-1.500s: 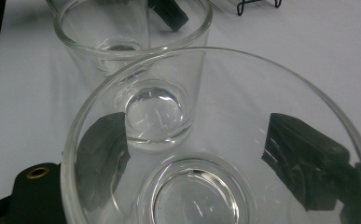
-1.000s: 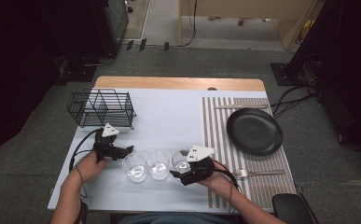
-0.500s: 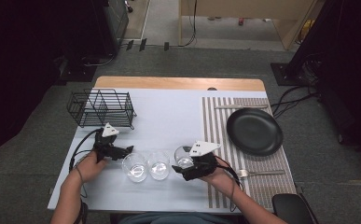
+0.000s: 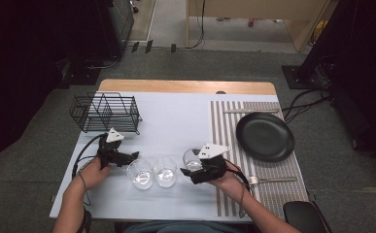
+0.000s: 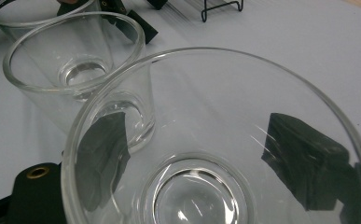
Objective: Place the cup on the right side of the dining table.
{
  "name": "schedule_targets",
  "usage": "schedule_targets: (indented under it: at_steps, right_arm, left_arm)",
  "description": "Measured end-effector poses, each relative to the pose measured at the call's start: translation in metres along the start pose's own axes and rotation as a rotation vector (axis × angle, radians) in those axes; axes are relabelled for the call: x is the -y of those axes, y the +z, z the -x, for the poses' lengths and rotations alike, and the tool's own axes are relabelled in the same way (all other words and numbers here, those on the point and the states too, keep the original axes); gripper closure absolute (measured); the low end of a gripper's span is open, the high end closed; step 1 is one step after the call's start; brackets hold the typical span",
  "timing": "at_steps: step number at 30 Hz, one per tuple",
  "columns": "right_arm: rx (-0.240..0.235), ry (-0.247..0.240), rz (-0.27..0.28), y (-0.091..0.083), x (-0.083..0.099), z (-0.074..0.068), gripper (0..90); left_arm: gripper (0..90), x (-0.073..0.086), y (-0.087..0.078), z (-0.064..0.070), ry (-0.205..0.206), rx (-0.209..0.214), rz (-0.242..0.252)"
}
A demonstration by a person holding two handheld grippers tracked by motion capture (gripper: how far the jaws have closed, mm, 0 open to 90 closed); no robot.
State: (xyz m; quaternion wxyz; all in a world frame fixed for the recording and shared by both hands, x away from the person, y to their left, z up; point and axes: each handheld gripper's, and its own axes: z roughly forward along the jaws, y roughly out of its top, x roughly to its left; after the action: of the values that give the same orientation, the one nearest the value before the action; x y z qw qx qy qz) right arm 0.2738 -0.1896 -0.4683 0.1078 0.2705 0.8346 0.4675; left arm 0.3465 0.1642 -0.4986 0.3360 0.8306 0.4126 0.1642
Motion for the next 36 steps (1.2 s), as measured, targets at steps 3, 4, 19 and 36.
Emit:
schedule_targets:
  at_steps: [3, 4, 19, 36]
  right_arm:
    - [0.005, 0.001, -0.002, 0.001, 0.0, 0.001, 19.5]
    - [0.007, 0.002, -0.003, 0.001, 0.0, 0.002, 19.5]
    - [0.032, 0.015, 0.009, 0.006, -0.003, 0.011, 19.5]
    - [0.069, 0.024, 0.015, 0.008, -0.007, 0.024, 19.5]
  left_arm:
    - [0.0, 0.0, 0.0, 0.0, 0.0, 0.0, -0.001]
    - [0.0, 0.0, 0.0, 0.0, 0.0, 0.0, -0.001]
    - [0.0, 0.0, 0.0, 0.0, -0.001, 0.0, -0.001]
    - [0.0, 0.0, 0.0, 0.0, 0.0, 0.0, -0.001]
